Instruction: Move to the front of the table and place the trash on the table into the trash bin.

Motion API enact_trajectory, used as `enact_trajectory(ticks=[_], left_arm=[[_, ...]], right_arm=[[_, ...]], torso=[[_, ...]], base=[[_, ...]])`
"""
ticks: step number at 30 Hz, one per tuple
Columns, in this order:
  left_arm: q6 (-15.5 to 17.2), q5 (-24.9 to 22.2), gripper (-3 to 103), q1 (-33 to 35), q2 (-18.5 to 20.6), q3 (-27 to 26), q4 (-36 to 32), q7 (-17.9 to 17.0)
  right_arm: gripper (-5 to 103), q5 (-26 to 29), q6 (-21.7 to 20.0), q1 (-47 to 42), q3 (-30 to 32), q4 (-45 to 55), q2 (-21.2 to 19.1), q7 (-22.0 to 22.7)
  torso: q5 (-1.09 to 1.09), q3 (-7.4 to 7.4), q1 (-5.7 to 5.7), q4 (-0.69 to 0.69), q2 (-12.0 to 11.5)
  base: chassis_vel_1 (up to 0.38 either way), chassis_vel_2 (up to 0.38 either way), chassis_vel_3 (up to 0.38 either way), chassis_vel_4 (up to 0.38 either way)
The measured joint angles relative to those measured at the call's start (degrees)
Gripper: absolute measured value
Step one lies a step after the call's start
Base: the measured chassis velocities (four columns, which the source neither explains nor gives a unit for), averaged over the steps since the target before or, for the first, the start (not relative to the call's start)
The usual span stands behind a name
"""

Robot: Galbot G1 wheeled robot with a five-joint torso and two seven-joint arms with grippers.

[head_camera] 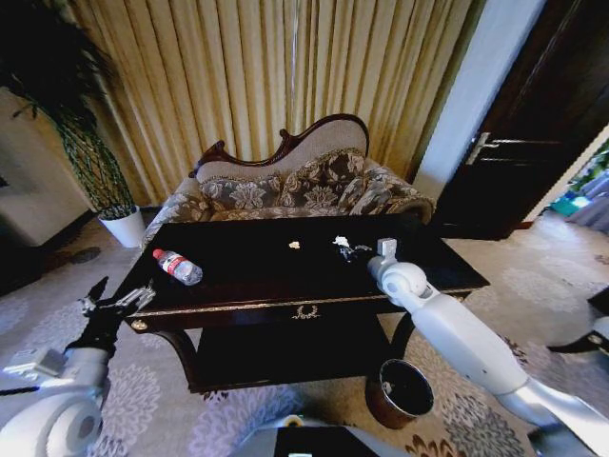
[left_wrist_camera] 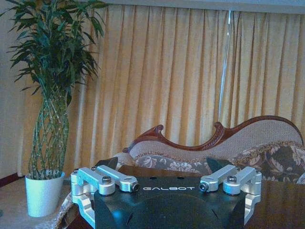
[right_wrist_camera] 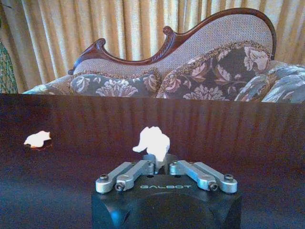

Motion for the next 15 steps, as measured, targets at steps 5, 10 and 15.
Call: enact_trajectory(ticks=[5,10,15], left_arm=[[-0.03,-0.04,100,0.03,0.04,-0.03,0.06,0.02],[-0.12,-0.06,100,0.05,0.08,-0.03,0.29,0.06],[-0.23,-0.07,100,-0.30,0.30,0.01,0.77,0.08]], right_arm=[[0,0.12,0.23,-0.28,0.12,0.56,0.00,0.13],[0,0.62,0.65,-1.38,1.23,1.80,-0.66,0.24],[0,1.84,3.21,-5.48,5.78,5.51,-2.08,0.90]], torso=[[0.00,0.00,0.00,0.00,0.00],[0.00,0.00,0.00,0.00,0.00],[0.01,0.00,0.00,0.00,0.00]], base=[[0.000,0.000,0.000,0.000],[0.000,0.000,0.000,0.000],[0.000,0.000,0.000,0.000]])
